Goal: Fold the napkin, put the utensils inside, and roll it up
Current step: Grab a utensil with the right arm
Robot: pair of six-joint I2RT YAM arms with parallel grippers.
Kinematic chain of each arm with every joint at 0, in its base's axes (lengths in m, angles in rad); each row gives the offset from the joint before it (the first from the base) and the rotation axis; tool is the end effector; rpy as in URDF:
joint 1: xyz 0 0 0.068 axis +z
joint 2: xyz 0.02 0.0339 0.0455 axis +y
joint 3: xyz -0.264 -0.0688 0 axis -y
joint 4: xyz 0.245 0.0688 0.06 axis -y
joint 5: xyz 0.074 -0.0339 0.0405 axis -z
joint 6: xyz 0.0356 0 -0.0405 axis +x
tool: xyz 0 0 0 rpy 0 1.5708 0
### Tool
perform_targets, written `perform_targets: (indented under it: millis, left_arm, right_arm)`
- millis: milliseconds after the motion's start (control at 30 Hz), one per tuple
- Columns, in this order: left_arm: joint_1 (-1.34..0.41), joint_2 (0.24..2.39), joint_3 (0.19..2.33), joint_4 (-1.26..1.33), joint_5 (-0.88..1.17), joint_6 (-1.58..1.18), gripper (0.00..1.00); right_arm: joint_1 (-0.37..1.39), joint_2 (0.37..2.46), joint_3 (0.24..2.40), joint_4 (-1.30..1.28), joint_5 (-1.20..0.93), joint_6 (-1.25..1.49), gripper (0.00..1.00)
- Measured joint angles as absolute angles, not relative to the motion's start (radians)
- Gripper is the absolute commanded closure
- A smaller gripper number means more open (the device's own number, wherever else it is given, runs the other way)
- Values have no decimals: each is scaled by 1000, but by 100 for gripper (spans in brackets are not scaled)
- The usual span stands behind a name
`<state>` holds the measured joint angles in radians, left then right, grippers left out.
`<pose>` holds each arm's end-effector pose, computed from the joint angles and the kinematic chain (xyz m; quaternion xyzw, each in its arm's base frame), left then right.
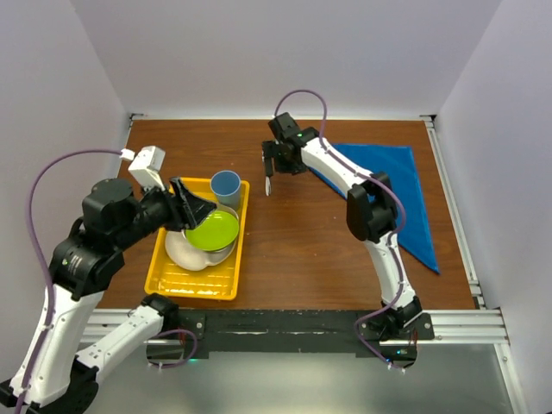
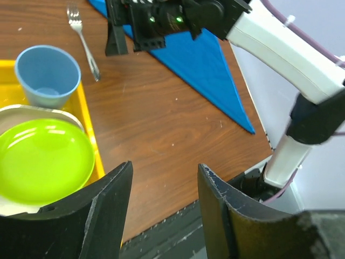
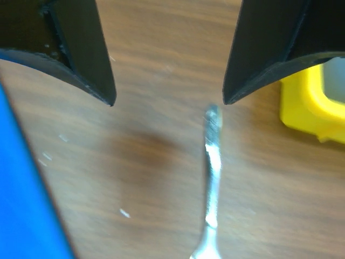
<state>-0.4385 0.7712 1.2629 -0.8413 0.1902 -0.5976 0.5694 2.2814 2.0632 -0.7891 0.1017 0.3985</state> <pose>0.1064 -0.0573 0.4287 -0.0105 0.8174 -0.3502 0.4573 0.4254 0.2680 0.2266 -0.0678 0.9570 0.0860 0.2685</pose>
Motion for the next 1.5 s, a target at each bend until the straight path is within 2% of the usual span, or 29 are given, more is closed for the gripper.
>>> perform_targets:
  millis: [67, 133, 333, 367, 500, 600, 767, 900, 933, 1000, 1100, 1167, 1500]
  left_arm:
    - [-439, 755, 1293, -896, 177, -590, 44]
    - [-439, 740, 1301, -926, 164, -589, 44]
    - [-439, 741, 1301, -992, 152, -585, 45]
    - [-439, 750, 1302, -1001, 151, -582, 45]
    - [-439, 783, 1303, -1021, 149, -580, 45]
    - [-439, 797, 1303, -1023, 145, -578, 45]
    - [-439, 813, 1312, -1029, 141, -556, 45]
    - [-439, 823, 1338, -1031, 126, -551, 45]
    - [-439, 824, 1344, -1031, 123, -548, 45]
    - [-439, 827, 1354, -1032, 118, -538, 45]
    - [-439, 834, 1365, -1033, 114, -529, 44]
    - [-439, 839, 1367, -1033, 115, -524, 44]
    - [-439, 865, 1358, -979, 175, -474, 44]
  right_arm:
    - [588, 2335, 2131, -792, 117, 401, 34]
    - [604, 2380, 2181, -788, 123, 406, 37]
    - [623, 2445, 2210, -763, 146, 397, 41]
    - [623, 2461, 2222, -762, 154, 389, 47]
    - [624, 2506, 2253, -736, 178, 347, 51]
    - [627, 2530, 2283, -715, 190, 328, 58]
    - [633, 2557, 2312, -696, 197, 309, 59]
    - [642, 2585, 2350, -699, 228, 286, 65]
    - [644, 2595, 2366, -705, 238, 282, 71]
    - [651, 2612, 2395, -711, 255, 269, 75]
    - [657, 2608, 2379, -700, 244, 239, 87]
    - [660, 2596, 2357, -694, 221, 213, 100]
    - [652, 2418, 2114, -788, 69, 63, 100]
